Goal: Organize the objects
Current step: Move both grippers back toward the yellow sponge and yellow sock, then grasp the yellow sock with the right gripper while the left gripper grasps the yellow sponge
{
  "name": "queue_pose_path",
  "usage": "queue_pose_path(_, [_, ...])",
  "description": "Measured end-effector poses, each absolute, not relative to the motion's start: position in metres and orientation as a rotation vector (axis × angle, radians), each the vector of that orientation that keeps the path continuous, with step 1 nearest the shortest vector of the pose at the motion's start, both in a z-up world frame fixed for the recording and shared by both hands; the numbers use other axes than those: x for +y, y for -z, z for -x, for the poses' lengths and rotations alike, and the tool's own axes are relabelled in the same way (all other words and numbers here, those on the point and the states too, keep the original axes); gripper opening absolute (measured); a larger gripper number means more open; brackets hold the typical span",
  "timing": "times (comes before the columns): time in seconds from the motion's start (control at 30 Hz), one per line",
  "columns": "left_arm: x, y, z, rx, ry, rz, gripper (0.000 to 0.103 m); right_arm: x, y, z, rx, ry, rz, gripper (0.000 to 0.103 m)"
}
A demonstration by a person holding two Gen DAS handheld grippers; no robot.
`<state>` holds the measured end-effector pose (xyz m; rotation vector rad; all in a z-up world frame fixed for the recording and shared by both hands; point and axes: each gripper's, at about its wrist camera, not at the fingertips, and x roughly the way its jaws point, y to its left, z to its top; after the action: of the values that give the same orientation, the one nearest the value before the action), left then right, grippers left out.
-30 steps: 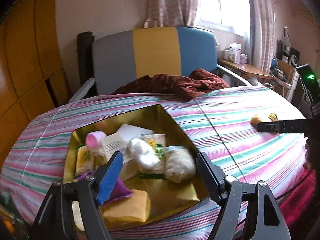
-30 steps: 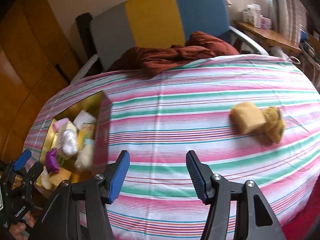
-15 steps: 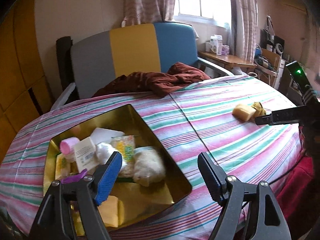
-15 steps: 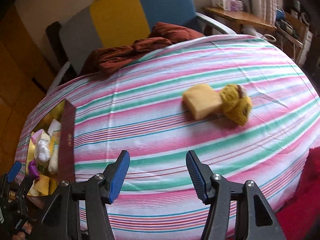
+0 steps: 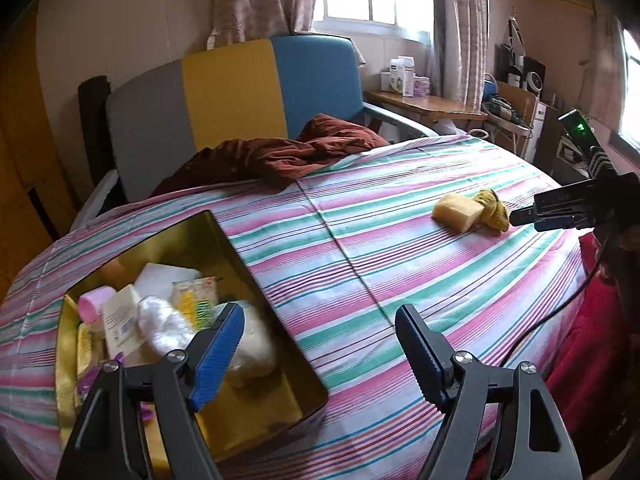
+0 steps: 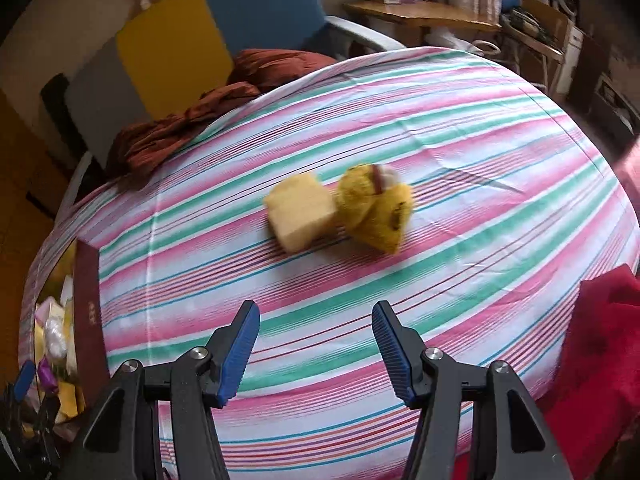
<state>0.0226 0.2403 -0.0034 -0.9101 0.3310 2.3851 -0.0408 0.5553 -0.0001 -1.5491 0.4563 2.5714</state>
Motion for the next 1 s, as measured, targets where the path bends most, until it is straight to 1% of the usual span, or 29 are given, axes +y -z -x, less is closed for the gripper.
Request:
queue_pose_path(0.13, [0.254,0.007,-0.019,0.335,-2.360,0.924,0.079,0.573,0.004,0.052,0.514,-2.535,1.526,0.060])
queue_pose_path(0.4, [0.281,0.015,-0.015,0.362,-2.310,0.953,0.079,0.604,0.028,0.096,0.739,-2.442,1.489,0.060])
queue_pose_path(0.5, [0.289,0.018,-0.011,0.371,-2.304,0.958,0.081,0.616,0.037,0.112,0.787,-2.405,1.466,0.060])
queue_pose_path(0.67, [0.297,0.022,-0.001,0.368,-2.305,0.980,0.082,0.623,0.056,0.131,0.832,-2.378,1.526,0.061])
queue_pose_path(0.77, [0.304,0.023,0.008,0.358,-2.305,0.996,0.082,0.622,0.059,0.133,0.800,-2.394,1.552,0.061])
queue_pose_path(0.9, [0.317,0.024,0.020,0.343,-2.297,1.014,0.082,0.617,0.053,0.127,0.752,-2.427,1.556,0.051])
queue_pose_path(0.93, [0.319,0.023,0.022,0.338,-2.295,1.017,0.082,0.617,0.050,0.124,0.741,-2.430,1.546,0.051])
queue_pose_path(1.0, [0.327,0.023,0.028,0.345,-2.294,1.021,0.082,0.613,0.040,0.116,0.618,-2.426,1.508,0.050])
